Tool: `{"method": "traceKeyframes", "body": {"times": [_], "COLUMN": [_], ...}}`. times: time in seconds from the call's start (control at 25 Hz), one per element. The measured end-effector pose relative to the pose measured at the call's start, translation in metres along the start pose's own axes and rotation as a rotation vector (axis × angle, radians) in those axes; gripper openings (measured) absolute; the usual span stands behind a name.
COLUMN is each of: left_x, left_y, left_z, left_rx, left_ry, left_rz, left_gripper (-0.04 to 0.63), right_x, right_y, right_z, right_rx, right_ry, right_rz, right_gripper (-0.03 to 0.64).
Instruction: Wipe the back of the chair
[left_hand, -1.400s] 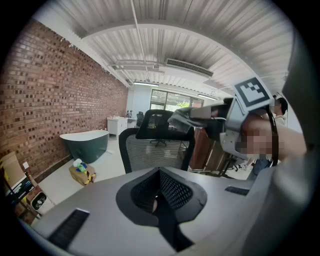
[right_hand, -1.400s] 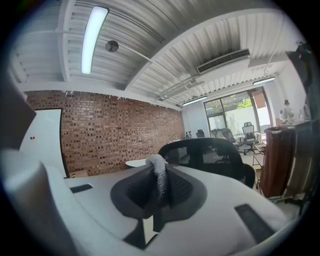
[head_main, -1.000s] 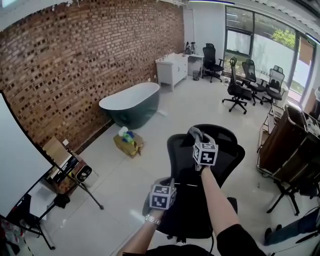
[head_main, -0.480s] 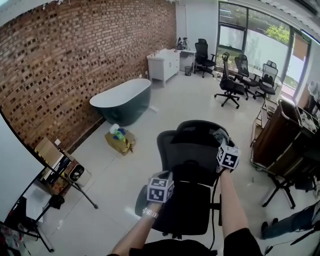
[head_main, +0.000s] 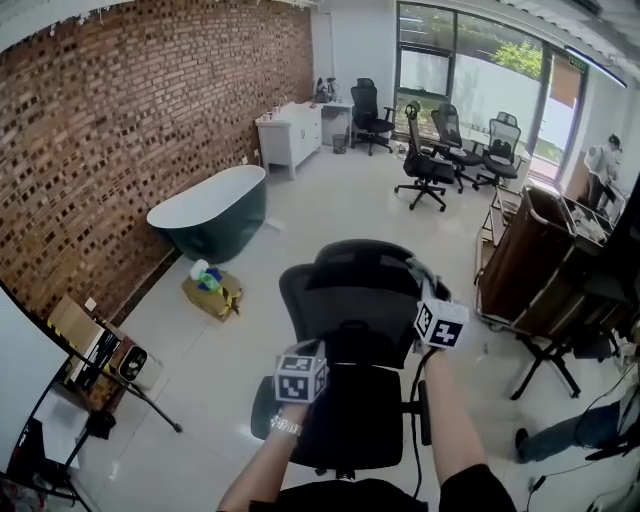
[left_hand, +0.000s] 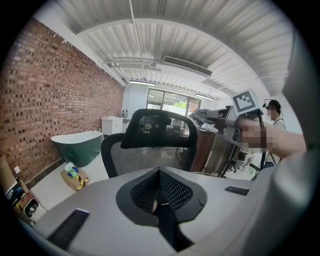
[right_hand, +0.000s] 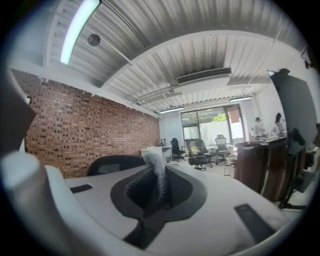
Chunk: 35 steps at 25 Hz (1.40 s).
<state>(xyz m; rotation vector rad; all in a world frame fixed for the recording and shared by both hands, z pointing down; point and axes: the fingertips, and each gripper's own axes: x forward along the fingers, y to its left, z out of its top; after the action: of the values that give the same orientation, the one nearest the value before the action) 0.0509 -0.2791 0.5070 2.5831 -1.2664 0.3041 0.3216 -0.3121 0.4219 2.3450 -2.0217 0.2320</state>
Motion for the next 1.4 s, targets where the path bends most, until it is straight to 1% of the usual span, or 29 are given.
{"method": "traceKeyframes", "body": {"times": [0.12,0.2,0.24,0.32,0.4,0.48,0.56,0.76,0.92,1.0,1.08,1.12,1.2,1.28,1.4], "left_x": [-0.007,-0.013,-0.015,-0.02,-0.024,-0.027,-0.03,-0.031,-0.024,-0.019,-0.016,-0.016,-0.017,-0.021,-0.027], "left_y": [0.005,0.009,0.012,0.016,0.018,0.019,0.017,0.025,0.021,0.017,0.013,0.012,0.013,0.018,0.024], "left_z": [0.005,0.007,0.007,0.009,0.008,0.005,0.003,-0.003,-0.003,-0.001,0.0,0.0,0.0,0.001,0.003], "left_rx": [0.003,-0.006,-0.01,-0.013,-0.016,-0.02,-0.022,-0.032,-0.035,-0.037,-0.037,-0.037,-0.039,-0.045,-0.044], "left_ry": [-0.008,-0.015,-0.018,-0.023,-0.025,-0.026,-0.025,-0.016,-0.013,-0.015,-0.015,-0.015,-0.015,-0.014,-0.017], "left_rz": [0.018,0.029,0.035,0.048,0.062,0.077,0.083,0.086,0.072,0.059,0.047,0.043,0.044,0.055,0.073], "left_gripper": [0.002,0.002,0.002,0.002,0.002,0.002,0.002,0.002,0.002,0.002,0.002,0.002,0.002,0.002,0.002], "right_x": [0.014,0.02,0.027,0.042,0.054,0.065,0.07,0.066,0.045,0.031,0.016,0.009,-0.001,-0.001,0.01], "right_y": [0.084,0.145,0.169,0.203,0.219,0.213,0.187,0.104,0.021,-0.02,-0.05,-0.057,-0.045,-0.013,0.059], "right_z": [-0.002,-0.006,-0.015,-0.039,-0.062,-0.08,-0.085,-0.07,-0.061,-0.061,-0.061,-0.058,-0.049,-0.051,-0.051], "right_rx": [-0.007,-0.031,-0.046,-0.068,-0.076,-0.093,-0.101,-0.07,-0.073,-0.046,0.024,0.06,0.09,0.091,0.109], "right_ry": [0.005,0.025,0.049,0.114,0.176,0.212,0.209,0.161,0.134,0.132,0.13,0.119,0.089,0.091,0.095], "right_rz": [0.168,0.272,0.306,0.344,0.36,0.339,0.284,0.134,-0.004,-0.073,-0.12,-0.124,-0.087,-0.019,0.122], "right_gripper": [0.041,0.041,0.041,0.041,0.041,0.041,0.041,0.041,0.041,0.041,0.041,0.041,0.041,0.041,0.041]}}
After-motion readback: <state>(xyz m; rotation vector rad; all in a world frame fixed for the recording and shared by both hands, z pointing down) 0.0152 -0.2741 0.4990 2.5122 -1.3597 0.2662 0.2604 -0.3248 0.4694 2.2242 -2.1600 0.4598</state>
